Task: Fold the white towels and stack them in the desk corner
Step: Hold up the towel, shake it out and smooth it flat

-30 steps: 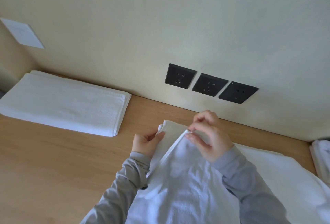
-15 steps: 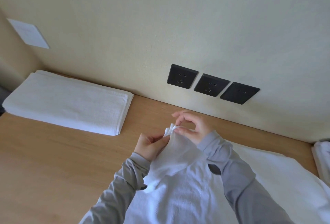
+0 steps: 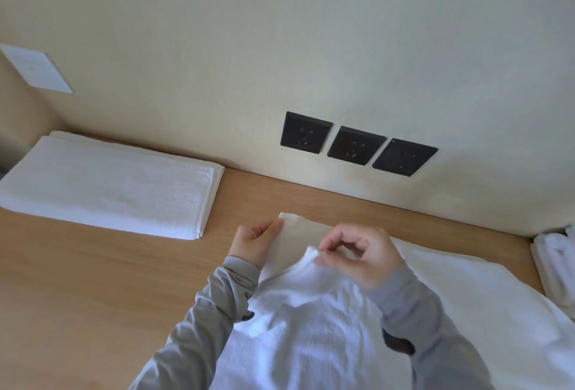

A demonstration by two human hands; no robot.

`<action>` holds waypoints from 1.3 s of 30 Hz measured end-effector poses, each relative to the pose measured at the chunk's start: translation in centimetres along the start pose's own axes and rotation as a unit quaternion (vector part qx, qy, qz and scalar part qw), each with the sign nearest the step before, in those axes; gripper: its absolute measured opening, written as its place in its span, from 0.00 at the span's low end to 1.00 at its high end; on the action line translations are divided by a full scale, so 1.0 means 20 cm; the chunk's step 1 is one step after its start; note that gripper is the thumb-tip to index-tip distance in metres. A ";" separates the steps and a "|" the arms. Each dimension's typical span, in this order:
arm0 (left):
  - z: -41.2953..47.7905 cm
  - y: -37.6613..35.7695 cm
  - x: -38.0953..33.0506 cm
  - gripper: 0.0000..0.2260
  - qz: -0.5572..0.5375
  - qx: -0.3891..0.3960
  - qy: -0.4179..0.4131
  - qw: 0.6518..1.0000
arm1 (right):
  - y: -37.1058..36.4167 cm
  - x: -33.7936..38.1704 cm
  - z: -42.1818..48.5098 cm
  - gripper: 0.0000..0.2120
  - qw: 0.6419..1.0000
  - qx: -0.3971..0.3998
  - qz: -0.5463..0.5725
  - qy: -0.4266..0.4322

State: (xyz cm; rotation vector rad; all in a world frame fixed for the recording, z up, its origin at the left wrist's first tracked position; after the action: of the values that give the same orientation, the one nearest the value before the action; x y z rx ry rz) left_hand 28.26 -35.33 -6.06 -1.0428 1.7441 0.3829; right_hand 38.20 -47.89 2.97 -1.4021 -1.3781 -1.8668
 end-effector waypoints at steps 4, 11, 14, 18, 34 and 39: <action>-0.09 -0.10 -0.07 0.14 0.059 0.121 -0.069 0.989 | 0.02 0.05 0.06 0.13 0.999 0.016 -0.032 -0.004; -0.17 -0.12 -0.07 0.16 0.067 0.139 -0.118 0.981 | -0.01 0.02 0.10 0.11 0.993 0.000 -0.115 -0.009; -0.18 -0.13 -0.07 0.17 0.076 0.126 -0.136 0.980 | 0.00 0.00 0.08 0.09 0.990 -0.016 -0.141 0.000; -0.19 -0.15 -0.06 0.19 0.054 0.127 -0.123 0.983 | 0.00 -0.01 0.06 0.09 0.986 -0.056 -0.156 0.005; -0.25 -0.16 -0.08 0.05 0.219 0.162 -0.213 0.938 | 0.05 -0.03 0.03 0.11 0.987 -0.019 -0.156 0.020; -0.34 -0.02 -0.01 0.23 0.204 0.115 -0.288 0.928 | 0.09 -0.04 0.01 0.05 0.993 -0.049 -0.101 0.025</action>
State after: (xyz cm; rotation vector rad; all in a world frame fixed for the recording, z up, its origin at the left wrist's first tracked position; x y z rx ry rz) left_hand 24.45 -40.06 -2.81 -0.3323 1.4085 0.6534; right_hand 39.99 -48.66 3.15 -1.2935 -1.4674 -2.1095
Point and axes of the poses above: each hand's wrist, its own z-axis towards the middle knuckle, its own y-axis out of the back of the hand, x = y × z, the point moved 5 cm from there along z, towards the middle knuckle, and after that the axes turned 6 degrees about -z, right-handed, at the moved point
